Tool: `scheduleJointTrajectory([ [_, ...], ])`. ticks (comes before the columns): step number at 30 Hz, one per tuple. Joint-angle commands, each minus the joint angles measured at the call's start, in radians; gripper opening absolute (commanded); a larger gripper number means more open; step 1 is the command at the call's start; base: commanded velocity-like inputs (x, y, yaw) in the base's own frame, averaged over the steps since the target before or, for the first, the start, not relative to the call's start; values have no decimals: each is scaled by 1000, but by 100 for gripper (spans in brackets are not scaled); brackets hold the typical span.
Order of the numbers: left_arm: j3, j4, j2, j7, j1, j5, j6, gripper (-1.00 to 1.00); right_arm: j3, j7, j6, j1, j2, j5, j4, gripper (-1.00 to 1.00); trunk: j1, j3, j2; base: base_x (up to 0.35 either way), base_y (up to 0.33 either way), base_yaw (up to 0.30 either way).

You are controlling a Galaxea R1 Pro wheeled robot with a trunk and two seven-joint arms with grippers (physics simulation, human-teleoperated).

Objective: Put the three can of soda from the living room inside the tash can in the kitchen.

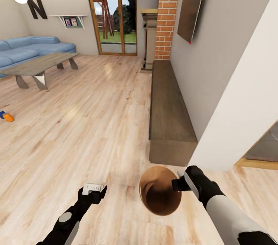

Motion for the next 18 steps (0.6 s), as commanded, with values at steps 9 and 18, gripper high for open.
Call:
scheduleJointTrajectory([
  [9, 0, 0, -1, 1, 0, -1, 0, 100, -2, 7, 1, 0, 3, -22, 0, -100, 0, 0, 0, 152, 103, 229],
  [18, 0, 0, -1, -1, 0, -1, 1, 100, -2, 4, 1, 0, 3, -22, 0, -100, 0, 0, 0, 169, 236, 246],
])
